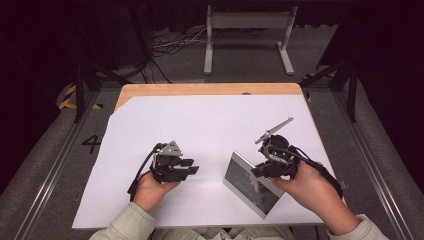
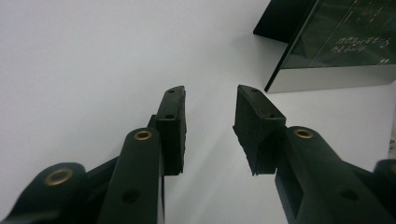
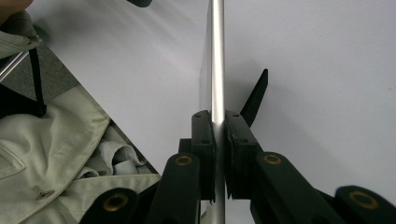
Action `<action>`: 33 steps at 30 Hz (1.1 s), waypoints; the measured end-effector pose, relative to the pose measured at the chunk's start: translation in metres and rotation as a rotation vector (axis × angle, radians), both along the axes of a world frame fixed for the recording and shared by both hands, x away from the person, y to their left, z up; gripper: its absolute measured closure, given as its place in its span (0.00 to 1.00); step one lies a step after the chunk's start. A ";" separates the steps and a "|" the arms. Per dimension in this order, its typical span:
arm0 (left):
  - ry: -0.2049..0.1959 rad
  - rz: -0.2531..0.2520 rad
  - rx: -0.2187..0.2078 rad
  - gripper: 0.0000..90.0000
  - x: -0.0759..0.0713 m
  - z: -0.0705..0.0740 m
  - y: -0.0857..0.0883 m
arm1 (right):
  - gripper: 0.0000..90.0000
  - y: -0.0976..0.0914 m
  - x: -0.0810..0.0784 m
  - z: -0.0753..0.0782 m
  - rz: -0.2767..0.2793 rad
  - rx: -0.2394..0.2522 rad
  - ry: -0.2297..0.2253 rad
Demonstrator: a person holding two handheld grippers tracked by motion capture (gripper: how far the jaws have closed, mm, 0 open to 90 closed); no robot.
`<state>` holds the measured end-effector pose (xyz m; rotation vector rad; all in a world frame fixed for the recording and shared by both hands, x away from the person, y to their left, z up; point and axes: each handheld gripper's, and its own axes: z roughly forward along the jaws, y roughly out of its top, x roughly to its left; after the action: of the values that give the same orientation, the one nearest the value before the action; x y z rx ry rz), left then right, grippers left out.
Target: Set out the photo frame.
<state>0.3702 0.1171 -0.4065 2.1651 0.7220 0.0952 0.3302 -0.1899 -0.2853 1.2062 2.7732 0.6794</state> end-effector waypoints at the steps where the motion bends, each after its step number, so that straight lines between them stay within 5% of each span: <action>1: -0.001 0.001 -0.001 0.71 0.000 0.000 0.000 | 0.94 0.001 0.000 0.000 0.007 -0.001 -0.002; 16: 0.000 0.025 -0.002 0.71 0.000 0.000 0.008 | 0.94 0.003 0.008 0.018 0.068 0.009 -0.046; 29: 0.004 0.078 -0.006 0.71 -0.004 -0.001 0.026 | 0.94 0.007 0.041 0.037 0.145 0.027 -0.053; 33: 0.004 0.091 -0.006 0.71 -0.005 -0.002 0.030 | 0.94 0.011 0.054 0.041 0.208 0.009 -0.077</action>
<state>0.3649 0.1473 -0.4081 2.1277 0.8223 0.1358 0.3838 -0.1792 -0.2445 0.8793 2.8587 0.7357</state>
